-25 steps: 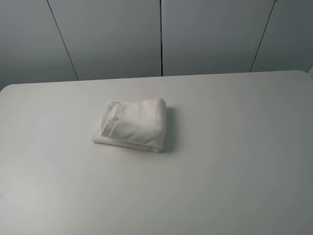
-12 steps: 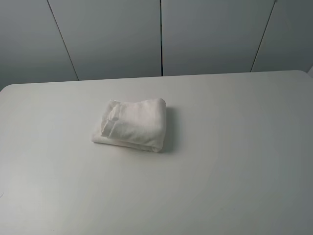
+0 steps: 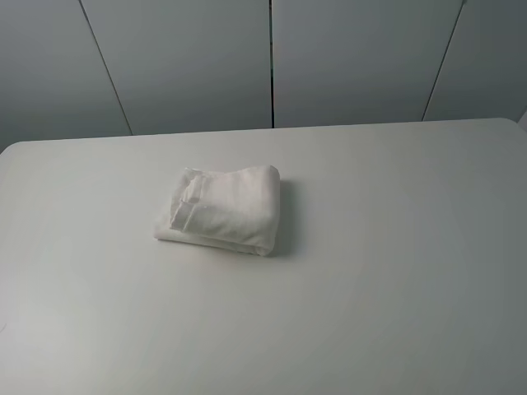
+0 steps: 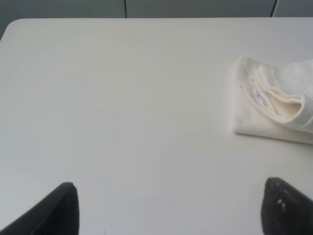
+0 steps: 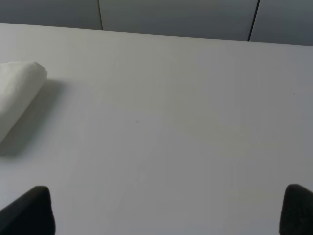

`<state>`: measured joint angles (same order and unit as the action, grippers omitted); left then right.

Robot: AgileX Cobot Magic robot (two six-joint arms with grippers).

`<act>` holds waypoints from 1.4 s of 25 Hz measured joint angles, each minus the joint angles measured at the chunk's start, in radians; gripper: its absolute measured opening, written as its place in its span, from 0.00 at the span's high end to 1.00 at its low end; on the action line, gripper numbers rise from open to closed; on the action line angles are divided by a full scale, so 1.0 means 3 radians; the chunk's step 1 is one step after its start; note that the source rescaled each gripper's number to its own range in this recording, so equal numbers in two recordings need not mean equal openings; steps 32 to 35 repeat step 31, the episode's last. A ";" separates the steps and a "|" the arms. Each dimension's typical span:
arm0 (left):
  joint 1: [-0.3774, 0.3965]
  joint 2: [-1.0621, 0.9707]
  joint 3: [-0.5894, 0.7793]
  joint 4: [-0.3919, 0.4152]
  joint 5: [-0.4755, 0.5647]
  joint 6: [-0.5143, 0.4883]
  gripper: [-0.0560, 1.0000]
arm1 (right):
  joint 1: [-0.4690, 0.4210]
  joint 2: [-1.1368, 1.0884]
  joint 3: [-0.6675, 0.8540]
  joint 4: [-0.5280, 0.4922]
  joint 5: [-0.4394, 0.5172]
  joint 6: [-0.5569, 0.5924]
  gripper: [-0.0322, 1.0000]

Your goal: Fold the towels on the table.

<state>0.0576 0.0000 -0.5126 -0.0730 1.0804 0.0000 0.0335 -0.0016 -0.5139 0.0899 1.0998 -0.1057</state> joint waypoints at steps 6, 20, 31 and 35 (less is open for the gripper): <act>0.0000 0.0000 0.0000 0.0000 0.0000 0.0000 0.04 | 0.0000 0.0000 0.0000 0.0000 0.0000 0.0000 0.00; 0.0000 0.0000 0.0000 0.0000 0.0000 0.0000 0.04 | 0.0000 0.0000 0.0000 0.0000 0.0000 0.0000 0.00; 0.0000 0.0000 0.0000 0.0000 0.0000 0.0000 0.04 | 0.0000 0.0000 0.0000 0.0000 0.0000 0.0000 0.00; 0.0000 0.0000 0.0000 0.0000 0.0000 0.0000 0.04 | 0.0000 0.0000 0.0000 0.0000 0.0000 0.0000 0.00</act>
